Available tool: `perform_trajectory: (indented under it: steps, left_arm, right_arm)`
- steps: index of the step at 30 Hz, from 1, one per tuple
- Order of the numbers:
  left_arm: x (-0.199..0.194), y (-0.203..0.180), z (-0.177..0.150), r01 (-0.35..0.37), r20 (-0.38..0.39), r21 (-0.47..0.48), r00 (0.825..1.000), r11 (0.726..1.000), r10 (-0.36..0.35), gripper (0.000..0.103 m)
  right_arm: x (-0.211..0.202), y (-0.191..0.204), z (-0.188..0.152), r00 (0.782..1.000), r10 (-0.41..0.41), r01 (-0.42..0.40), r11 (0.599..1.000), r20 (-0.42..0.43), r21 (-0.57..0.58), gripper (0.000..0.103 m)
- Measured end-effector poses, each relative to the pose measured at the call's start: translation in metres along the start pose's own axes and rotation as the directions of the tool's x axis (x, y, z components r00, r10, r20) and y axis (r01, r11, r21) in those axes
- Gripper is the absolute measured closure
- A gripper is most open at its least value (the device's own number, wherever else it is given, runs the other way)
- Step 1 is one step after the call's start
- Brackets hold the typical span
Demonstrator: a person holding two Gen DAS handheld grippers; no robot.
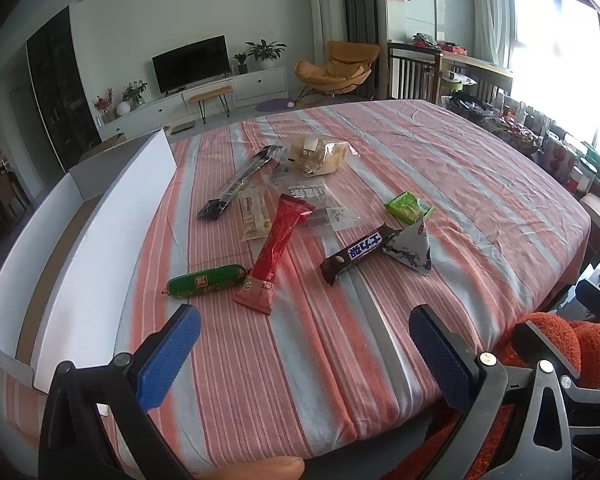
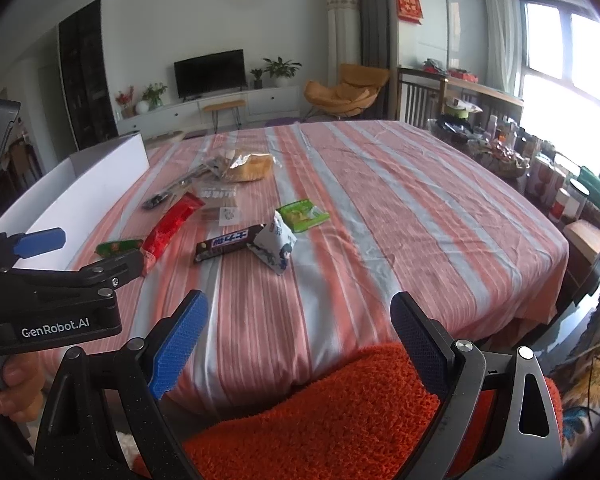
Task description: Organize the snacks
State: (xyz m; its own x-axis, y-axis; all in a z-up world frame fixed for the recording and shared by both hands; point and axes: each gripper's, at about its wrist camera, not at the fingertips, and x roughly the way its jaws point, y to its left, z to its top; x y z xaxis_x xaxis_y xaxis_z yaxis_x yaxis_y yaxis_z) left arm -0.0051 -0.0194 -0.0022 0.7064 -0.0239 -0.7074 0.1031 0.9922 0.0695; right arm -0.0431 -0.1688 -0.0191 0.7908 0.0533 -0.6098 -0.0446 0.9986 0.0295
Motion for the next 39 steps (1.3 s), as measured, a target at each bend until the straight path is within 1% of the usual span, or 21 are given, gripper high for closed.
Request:
perform_trajectory:
  steps: [27, 39]
  left_arm:
    - [0.0063, -0.0006, -0.0021, 0.002, -0.025, -0.001, 1.000, 1.000, -0.002, 0.000]
    - [0.0063, -0.0007, -0.0021, 0.002, -0.025, -0.001, 1.000, 1.000, -0.002, 0.000]
  right_arm:
    - [0.0006, -0.0041, -0.0006, 1.000, 0.001, -0.001, 1.000, -0.005, 0.002, 0.008]
    - [0.0010, -0.0042, -0.0005, 1.000, 0.000, 0.000, 1.000, -0.005, 0.005, 0.008]
